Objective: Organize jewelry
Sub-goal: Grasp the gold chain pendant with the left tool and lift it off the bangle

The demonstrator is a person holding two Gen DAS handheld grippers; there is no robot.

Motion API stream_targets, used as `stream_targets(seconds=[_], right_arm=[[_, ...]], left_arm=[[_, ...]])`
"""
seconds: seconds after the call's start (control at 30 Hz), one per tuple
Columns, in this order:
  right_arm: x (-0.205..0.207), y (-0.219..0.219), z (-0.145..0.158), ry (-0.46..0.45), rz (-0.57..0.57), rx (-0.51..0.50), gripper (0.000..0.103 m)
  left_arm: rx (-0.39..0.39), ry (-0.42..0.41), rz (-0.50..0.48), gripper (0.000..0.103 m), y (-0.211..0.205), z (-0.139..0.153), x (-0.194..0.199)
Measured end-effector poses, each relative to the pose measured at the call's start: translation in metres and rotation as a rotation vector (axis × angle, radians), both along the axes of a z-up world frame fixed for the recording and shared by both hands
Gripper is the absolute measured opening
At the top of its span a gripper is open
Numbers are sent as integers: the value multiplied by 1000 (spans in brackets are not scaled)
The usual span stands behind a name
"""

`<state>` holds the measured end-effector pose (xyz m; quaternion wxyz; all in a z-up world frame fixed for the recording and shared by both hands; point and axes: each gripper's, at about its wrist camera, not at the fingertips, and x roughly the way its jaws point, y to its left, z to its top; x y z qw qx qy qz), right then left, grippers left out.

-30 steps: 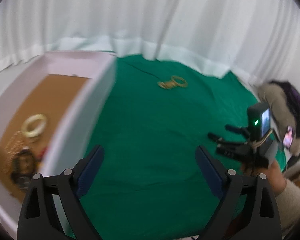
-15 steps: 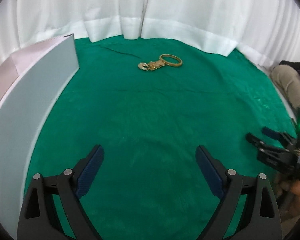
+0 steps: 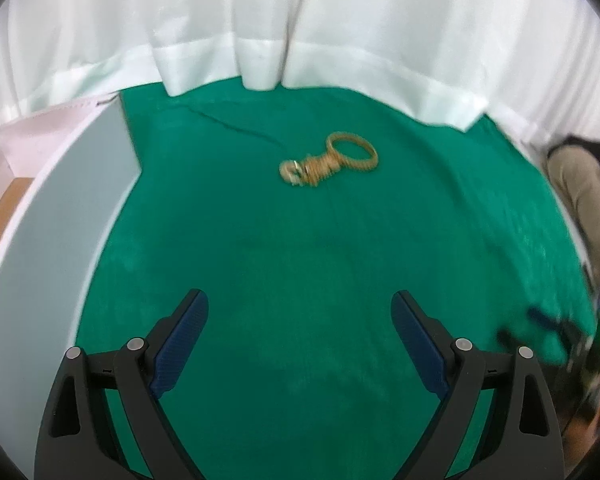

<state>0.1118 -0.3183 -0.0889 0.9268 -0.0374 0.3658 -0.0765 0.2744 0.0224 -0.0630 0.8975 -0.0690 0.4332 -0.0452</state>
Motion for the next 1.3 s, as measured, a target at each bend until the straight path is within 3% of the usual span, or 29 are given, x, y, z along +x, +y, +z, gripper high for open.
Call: stream_targets(seconds=[0.17,0.3,0.4,0.5,0.57,0.6,0.77,0.93,1.0,1.07,1.17,1.3], right_arm=[[0,0,0,1,0,0,80],[1,0,0,1,0,0,80],[1,0,0,1,-1,0,80],[1,0,0,2,-1,1,80],[1,0,0,2,-1,0,81],[1,0,0,3,-2,0,81],[2,-1,1,3,-2,1,82],[2,-1,1,4,-2,0,82],[2,-1,1,4,-2,0,82],[2,-1,1,4,-2,0,82],[2,-1,0,4,-3,0,82],[2,-1,0,4,-3,0,82]], left_arm=[[20,22,-105,94,-18,-9,70],[149,23,-237,92,-48,-28,118],[219,-14,-273,88,-57,-36,138],[225,-1,-288,68,-57,-46,151],[189,6,-305,27,-53,-50,152],[164,3,-302,28,-49,-48,151],[129,-18,-276,27,-39,-45,116],[100,-19,-262,27,-30,-34,53],[55,-21,-257,27,-24,-27,22],[-2,7,-254,28,-17,-25,2],[-15,106,-234,28,-9,-40,-18],[-37,91,-207,27,2,-45,-60]])
